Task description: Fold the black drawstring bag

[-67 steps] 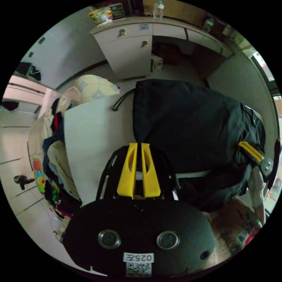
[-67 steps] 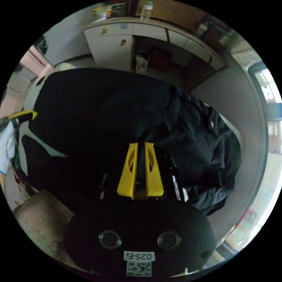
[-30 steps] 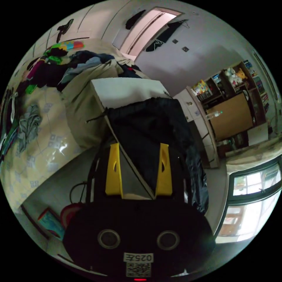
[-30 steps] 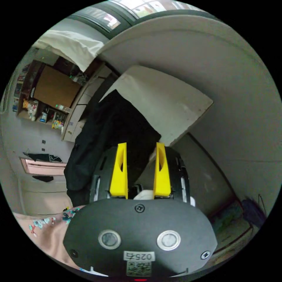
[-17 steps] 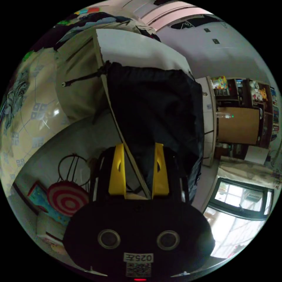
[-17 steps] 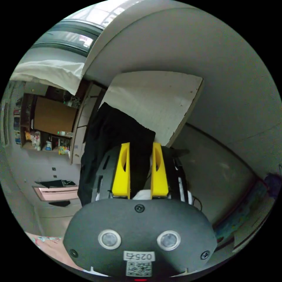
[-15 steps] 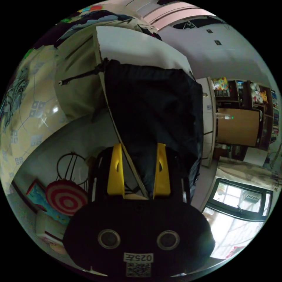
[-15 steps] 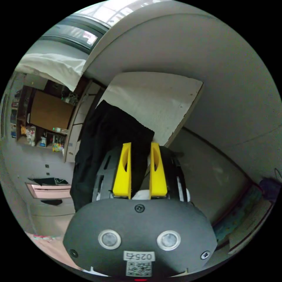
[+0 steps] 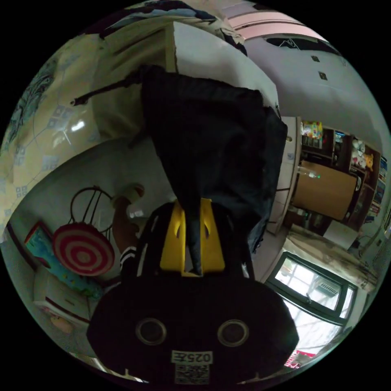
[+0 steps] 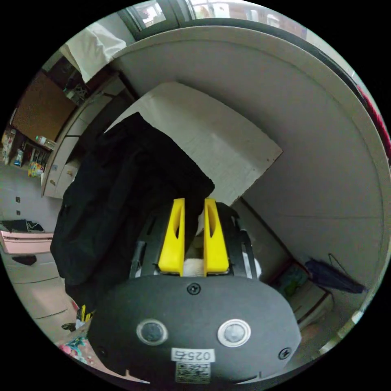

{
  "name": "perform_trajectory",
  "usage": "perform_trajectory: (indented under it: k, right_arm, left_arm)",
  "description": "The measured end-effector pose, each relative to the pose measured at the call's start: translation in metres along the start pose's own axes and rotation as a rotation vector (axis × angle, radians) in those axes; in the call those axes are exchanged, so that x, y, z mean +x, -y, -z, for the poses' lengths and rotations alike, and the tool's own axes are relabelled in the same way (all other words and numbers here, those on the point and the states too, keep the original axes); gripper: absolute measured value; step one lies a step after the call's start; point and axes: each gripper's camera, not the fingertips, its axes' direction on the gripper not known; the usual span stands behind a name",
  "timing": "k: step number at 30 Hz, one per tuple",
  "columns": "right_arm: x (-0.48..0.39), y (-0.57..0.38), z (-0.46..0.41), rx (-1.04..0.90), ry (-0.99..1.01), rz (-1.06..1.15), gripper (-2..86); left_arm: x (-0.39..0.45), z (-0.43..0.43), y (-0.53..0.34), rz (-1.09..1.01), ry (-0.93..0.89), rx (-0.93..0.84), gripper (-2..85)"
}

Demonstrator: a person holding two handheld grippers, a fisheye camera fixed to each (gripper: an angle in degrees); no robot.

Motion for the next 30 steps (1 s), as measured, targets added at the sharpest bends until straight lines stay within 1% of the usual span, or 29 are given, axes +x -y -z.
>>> perform_trajectory:
  k: [1, 4, 6, 8, 9, 10, 14, 18, 20, 23, 25, 28, 30]
  right_arm:
    - [0.003, 0.002, 0.003, -0.003, 0.025, -0.008, 6.8]
    - [0.031, 0.016, 0.013, -0.031, 0.225, -0.081, 6.3]
    - [0.055, 0.032, 0.018, -0.071, 0.444, -0.117, 5.9]
    - [0.062, 0.044, 0.020, -0.093, 0.531, -0.102, 5.8]
    - [0.062, 0.052, 0.021, -0.102, 0.536, -0.082, 5.7]
    - [0.060, 0.056, 0.021, -0.106, 0.522, -0.067, 5.7]
    - [0.030, 0.070, 0.008, -0.138, 0.324, 0.069, 5.8]
    - [0.006, 0.067, -0.008, -0.122, 0.107, 0.119, 5.9]
    - [0.001, 0.068, -0.015, -0.131, 0.070, 0.112, 6.0]
    - [-0.004, 0.077, -0.023, -0.159, 0.043, 0.119, 6.1]
    - [-0.009, 0.083, -0.023, -0.175, 0.031, 0.156, 6.1]
    - [-0.018, 0.089, -0.014, -0.175, 0.013, 0.234, 6.1]
    - [-0.019, 0.094, -0.005, -0.176, 0.017, 0.258, 6.2]
  left_arm:
    - [0.001, 0.004, -0.003, -0.009, 0.002, 0.011, 0.1]
    - [0.007, 0.021, -0.018, -0.078, -0.068, 0.049, -0.8]
    - [0.020, 0.032, -0.023, -0.136, -0.131, 0.063, -1.0]
    - [0.036, 0.035, -0.022, -0.189, -0.121, 0.064, -1.1]
    - [0.047, 0.034, -0.021, -0.239, -0.132, 0.063, -1.1]
    - [0.052, 0.033, -0.021, -0.263, -0.135, 0.061, -1.1]
    - [0.070, 0.016, -0.019, -0.358, -0.115, 0.043, -1.1]
    - [0.069, 0.001, -0.026, -0.379, -0.006, 0.015, -1.1]
    - [0.062, -0.001, -0.026, -0.326, -0.007, -0.002, -1.1]
    - [0.046, -0.002, -0.023, -0.229, -0.058, -0.036, -1.2]
    - [0.044, 0.001, -0.023, -0.232, -0.065, -0.049, -1.2]
    - [0.055, 0.012, -0.028, -0.280, 0.018, -0.067, -1.2]
    - [0.070, 0.023, -0.034, -0.345, 0.166, -0.088, -1.2]
